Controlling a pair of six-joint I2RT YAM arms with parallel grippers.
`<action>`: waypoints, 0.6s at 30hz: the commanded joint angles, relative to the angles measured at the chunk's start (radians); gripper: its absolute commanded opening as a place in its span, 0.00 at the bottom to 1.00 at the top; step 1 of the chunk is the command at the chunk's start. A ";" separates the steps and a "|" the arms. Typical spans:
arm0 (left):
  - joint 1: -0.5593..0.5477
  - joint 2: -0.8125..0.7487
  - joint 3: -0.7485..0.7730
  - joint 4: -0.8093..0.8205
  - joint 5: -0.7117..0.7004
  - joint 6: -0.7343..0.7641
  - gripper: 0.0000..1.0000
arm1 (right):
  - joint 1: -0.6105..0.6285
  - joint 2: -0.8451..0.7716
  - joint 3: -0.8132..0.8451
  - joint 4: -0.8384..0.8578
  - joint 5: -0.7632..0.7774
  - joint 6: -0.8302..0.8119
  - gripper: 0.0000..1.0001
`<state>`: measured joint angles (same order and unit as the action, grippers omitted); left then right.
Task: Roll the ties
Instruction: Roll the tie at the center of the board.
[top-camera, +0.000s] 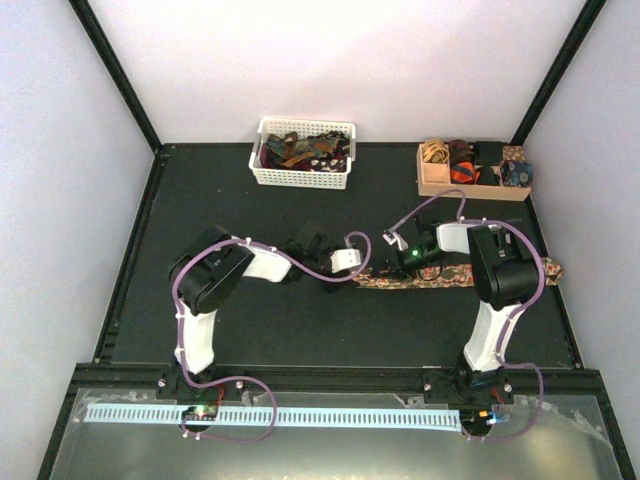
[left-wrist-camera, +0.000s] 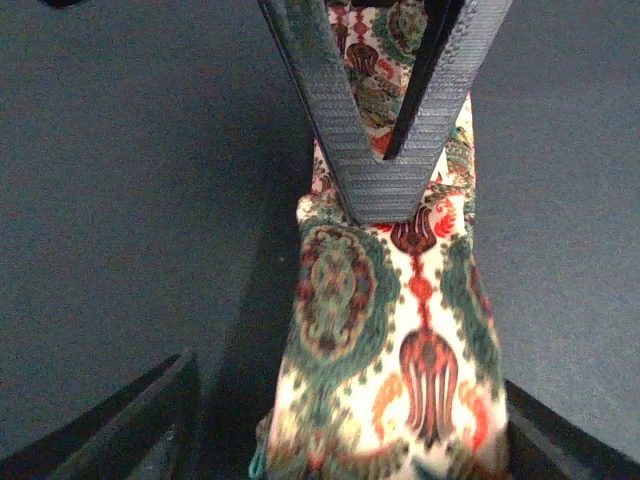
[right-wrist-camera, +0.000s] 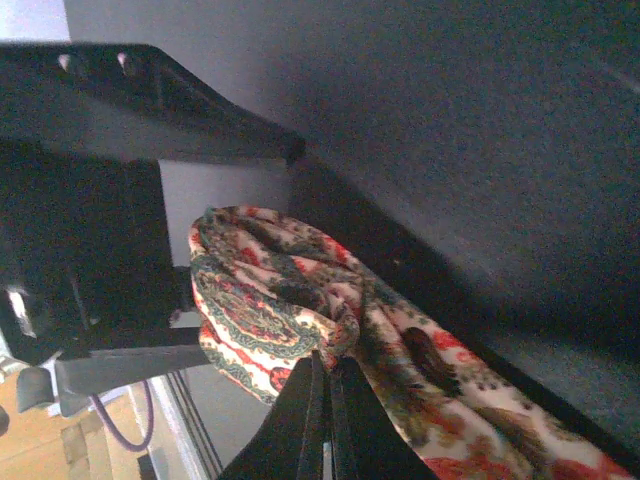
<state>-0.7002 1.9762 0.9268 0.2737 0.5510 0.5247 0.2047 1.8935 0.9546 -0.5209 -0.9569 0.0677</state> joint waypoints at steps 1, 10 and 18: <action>0.011 -0.028 -0.058 0.071 0.034 -0.052 0.73 | 0.001 0.026 -0.024 -0.005 0.072 -0.038 0.01; 0.010 0.021 -0.150 0.396 0.154 -0.230 0.81 | 0.001 0.010 -0.058 0.038 0.192 -0.045 0.01; -0.007 0.159 -0.146 0.639 0.156 -0.380 0.75 | 0.001 0.018 -0.086 0.076 0.190 -0.020 0.01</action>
<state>-0.6949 2.0697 0.7807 0.7517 0.6750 0.2371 0.2054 1.8912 0.9039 -0.4690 -0.9005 0.0471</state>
